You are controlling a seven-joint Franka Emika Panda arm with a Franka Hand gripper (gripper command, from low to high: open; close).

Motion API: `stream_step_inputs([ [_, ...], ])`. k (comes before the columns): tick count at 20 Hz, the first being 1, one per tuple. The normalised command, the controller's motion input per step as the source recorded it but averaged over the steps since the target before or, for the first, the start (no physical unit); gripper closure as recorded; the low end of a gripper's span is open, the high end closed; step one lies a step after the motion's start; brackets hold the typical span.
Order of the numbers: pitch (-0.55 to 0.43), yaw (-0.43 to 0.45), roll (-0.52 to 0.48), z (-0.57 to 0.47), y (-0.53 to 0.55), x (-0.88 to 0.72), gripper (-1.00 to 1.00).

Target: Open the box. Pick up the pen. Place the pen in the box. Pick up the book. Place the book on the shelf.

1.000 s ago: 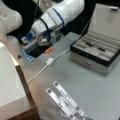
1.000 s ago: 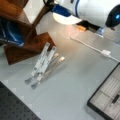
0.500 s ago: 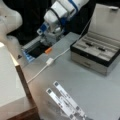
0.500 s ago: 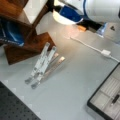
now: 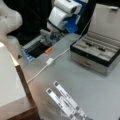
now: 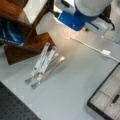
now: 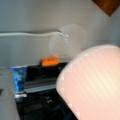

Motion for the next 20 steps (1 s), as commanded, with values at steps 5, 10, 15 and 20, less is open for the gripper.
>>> stream_step_inputs([
  [5,-0.400,-0.149,0.507,-0.17,-0.06,-0.28,-1.00],
  [10,-0.463,-0.040,0.393,-0.32,-0.05,-0.36,-1.00],
  [15,-0.416,0.006,0.272,-0.27,0.00,-0.36,-1.00],
  [20,-0.312,0.011,0.196,-0.17,0.00,-0.25,-1.00],
])
